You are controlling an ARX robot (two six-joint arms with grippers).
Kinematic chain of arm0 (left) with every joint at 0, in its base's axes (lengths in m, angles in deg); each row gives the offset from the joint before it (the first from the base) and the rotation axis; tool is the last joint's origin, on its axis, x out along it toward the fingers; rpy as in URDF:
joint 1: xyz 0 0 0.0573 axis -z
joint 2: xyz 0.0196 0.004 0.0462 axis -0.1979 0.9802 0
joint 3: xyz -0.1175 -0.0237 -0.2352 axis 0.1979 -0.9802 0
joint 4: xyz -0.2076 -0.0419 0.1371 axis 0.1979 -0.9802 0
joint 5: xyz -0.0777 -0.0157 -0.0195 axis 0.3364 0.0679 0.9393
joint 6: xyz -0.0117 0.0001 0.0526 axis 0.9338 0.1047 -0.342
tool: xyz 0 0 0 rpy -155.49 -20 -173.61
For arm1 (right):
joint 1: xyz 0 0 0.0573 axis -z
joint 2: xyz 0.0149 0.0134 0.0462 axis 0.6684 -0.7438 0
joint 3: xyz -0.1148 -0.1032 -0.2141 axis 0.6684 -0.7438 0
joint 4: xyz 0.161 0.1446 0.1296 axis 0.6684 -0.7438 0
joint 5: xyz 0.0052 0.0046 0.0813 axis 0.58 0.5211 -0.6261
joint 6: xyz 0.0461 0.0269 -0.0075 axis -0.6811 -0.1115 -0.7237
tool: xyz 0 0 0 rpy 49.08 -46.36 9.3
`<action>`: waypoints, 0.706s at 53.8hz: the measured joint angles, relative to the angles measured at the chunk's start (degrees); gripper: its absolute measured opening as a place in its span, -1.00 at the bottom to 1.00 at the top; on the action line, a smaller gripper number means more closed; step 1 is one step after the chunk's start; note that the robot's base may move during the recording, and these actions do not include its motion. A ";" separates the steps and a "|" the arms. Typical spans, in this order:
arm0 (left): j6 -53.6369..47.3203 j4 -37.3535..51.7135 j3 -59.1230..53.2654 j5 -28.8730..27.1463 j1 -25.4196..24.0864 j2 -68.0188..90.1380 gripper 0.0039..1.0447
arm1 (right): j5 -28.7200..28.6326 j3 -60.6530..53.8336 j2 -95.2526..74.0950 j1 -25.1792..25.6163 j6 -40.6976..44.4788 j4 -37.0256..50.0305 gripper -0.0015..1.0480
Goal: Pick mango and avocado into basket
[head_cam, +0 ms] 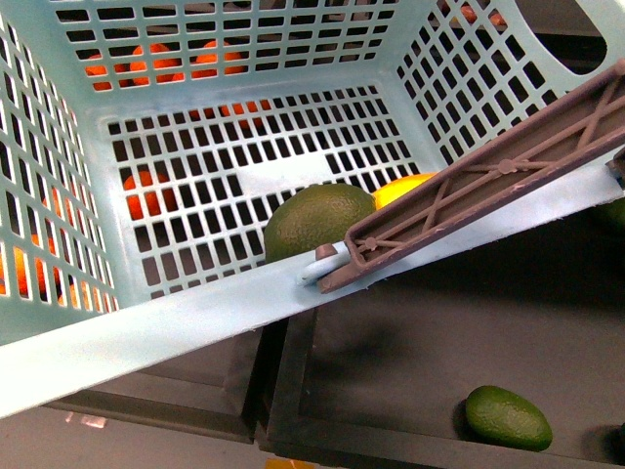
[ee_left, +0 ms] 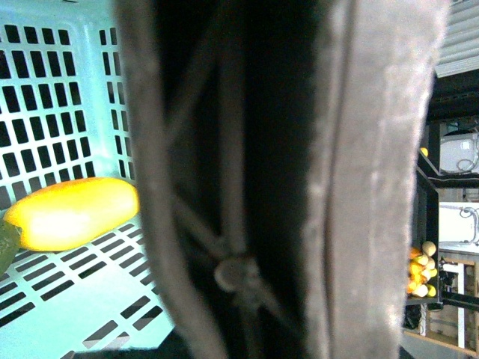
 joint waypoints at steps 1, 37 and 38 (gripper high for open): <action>0.00 0.00 0.00 0.00 0.00 0.00 -0.75 | 0.00 0.00 0.00 0.00 0.00 0.00 -0.38; -0.02 0.00 0.00 0.00 0.00 0.00 -0.75 | 0.00 0.00 0.00 0.00 0.00 0.00 0.83; -0.02 0.00 0.00 0.00 0.00 0.00 -0.75 | 0.00 0.00 0.00 0.00 0.00 0.00 0.83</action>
